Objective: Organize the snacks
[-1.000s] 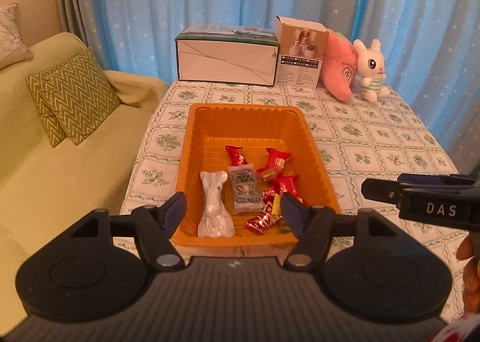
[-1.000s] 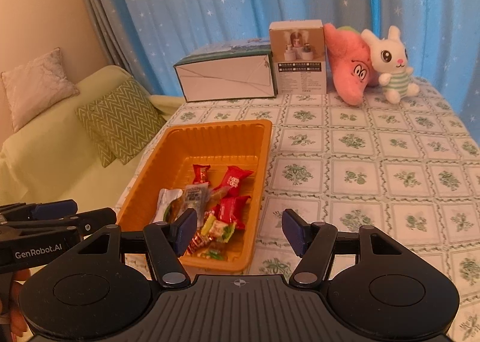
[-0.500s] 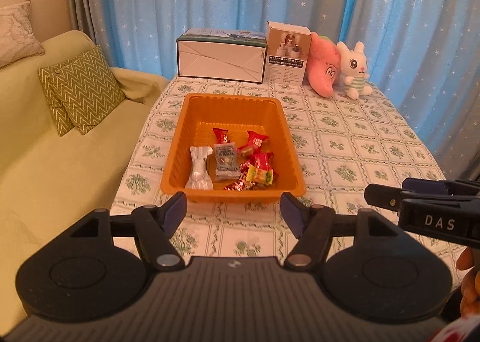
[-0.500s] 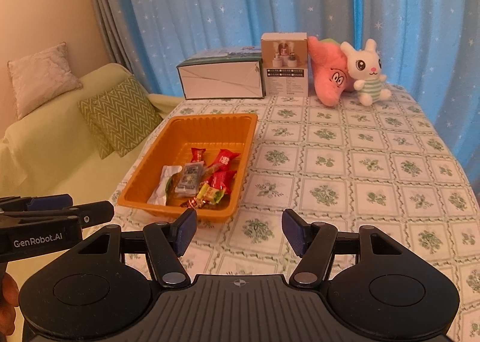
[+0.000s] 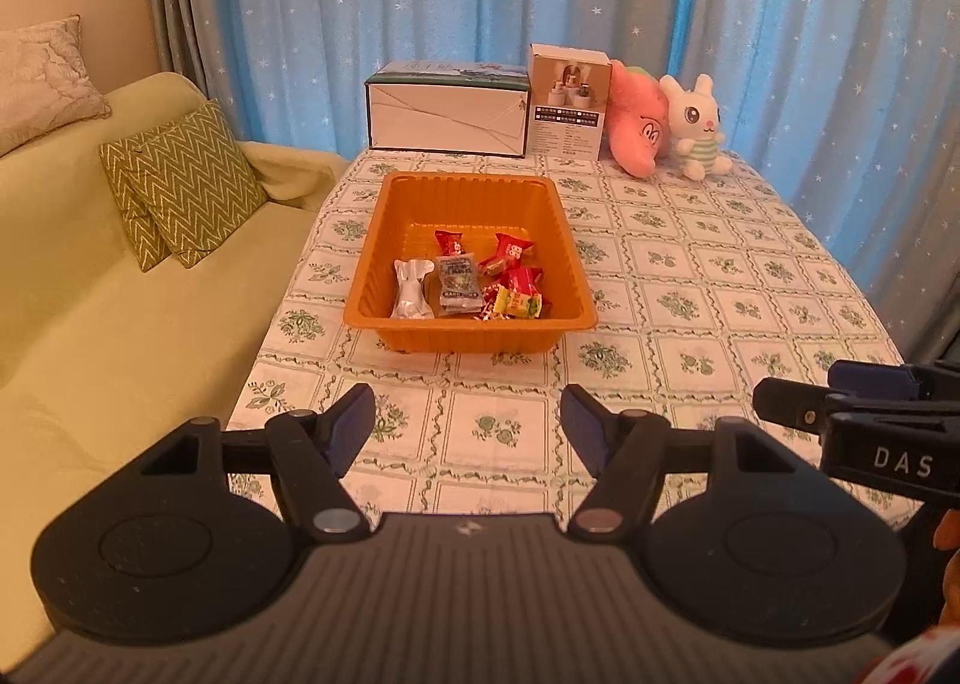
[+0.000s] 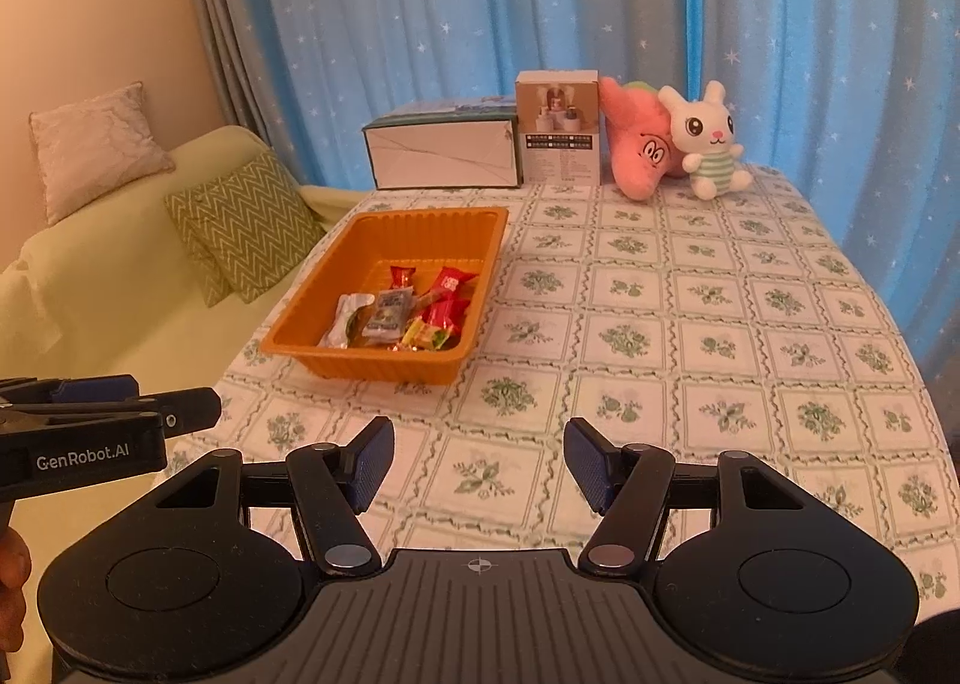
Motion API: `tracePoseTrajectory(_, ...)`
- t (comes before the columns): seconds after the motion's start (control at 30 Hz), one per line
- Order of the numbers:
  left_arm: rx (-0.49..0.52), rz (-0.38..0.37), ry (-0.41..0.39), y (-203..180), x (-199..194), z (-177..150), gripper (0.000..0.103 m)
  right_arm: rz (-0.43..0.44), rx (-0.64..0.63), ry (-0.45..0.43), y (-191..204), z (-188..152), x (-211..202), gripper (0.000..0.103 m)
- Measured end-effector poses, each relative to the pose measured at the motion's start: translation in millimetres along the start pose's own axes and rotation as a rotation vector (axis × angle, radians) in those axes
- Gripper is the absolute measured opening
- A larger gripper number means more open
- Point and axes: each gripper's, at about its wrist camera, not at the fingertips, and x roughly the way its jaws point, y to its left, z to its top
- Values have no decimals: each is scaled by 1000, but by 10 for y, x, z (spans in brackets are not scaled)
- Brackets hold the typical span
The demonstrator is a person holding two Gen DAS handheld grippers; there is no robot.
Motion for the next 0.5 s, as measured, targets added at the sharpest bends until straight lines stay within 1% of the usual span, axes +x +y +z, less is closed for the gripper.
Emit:
tracePoseTrajectory(0.23,-13,-14,5,-38,-153,-210,66,3,-18,6,47,-170,-124,63)
tracePoseTrajectory(0.5,-6,-22,-23,-98,-261,-210,66,1,-28,-12,91,-185,-205,63)
